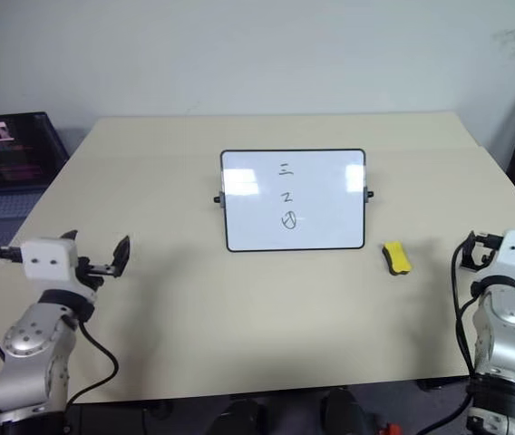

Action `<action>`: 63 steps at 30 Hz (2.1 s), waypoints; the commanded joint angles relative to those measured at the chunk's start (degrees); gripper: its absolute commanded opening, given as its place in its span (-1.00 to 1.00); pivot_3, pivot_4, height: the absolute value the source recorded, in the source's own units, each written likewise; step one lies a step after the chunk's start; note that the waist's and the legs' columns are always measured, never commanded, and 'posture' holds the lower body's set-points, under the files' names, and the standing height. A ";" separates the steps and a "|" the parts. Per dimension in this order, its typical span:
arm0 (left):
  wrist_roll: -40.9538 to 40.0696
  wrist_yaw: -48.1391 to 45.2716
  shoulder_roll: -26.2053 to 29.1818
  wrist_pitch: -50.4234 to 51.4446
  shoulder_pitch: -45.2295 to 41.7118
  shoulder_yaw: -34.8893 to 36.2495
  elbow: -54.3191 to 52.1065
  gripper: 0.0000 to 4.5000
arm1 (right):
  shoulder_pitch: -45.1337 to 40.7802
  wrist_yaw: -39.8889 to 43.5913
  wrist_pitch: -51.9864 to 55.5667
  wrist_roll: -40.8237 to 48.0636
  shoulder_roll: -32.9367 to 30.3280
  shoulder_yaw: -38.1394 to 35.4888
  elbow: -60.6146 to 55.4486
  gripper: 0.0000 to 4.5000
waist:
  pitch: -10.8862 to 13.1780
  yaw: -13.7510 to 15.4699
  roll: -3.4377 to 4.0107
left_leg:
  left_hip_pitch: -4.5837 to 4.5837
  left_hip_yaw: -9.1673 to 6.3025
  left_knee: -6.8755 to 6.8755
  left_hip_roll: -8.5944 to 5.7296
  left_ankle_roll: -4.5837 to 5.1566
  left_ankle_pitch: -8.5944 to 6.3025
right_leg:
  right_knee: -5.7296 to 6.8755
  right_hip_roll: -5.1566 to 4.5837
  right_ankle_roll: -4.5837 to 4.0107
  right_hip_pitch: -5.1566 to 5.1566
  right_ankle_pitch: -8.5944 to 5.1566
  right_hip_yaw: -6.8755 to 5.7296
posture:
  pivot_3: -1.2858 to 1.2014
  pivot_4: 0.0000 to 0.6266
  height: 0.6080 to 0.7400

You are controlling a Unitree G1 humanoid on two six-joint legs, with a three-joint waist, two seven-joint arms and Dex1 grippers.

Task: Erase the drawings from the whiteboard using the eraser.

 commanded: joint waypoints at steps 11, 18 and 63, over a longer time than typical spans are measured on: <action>0.67 -1.08 -0.06 -1.60 -5.49 -2.48 1.98 1.00 | 1.08 -1.46 2.57 0.56 1.02 -2.12 -7.99 0.99 | 0.00 0.06 0.00 | 0.00 0.00 0.02 -0.01 0.00 0.00 | 0.01 0.01 0.01 0.00 0.00 -0.02 | 0.03 -0.52 1.00; 0.17 -3.66 2.14 -3.52 -9.89 -2.20 6.68 1.00 | 1.63 -1.55 3.00 0.65 2.50 -1.57 -9.67 0.99 | 0.00 0.02 0.00 | 0.00 -0.01 0.01 -0.03 0.00 0.00 | 0.01 0.02 0.01 0.00 0.00 -0.03 | 0.03 -0.52 1.00; -15.08 -63.33 12.93 4.04 -24.43 -23.04 10.15 1.00 | -15.65 4.55 56.57 20.17 -1.54 3.82 -27.42 0.99 | 0.06 -0.01 0.04 | -0.10 -0.07 0.00 -0.02 0.06 -0.02 | -0.06 0.11 0.00 -0.05 -0.01 -0.08 | 0.03 -0.52 1.00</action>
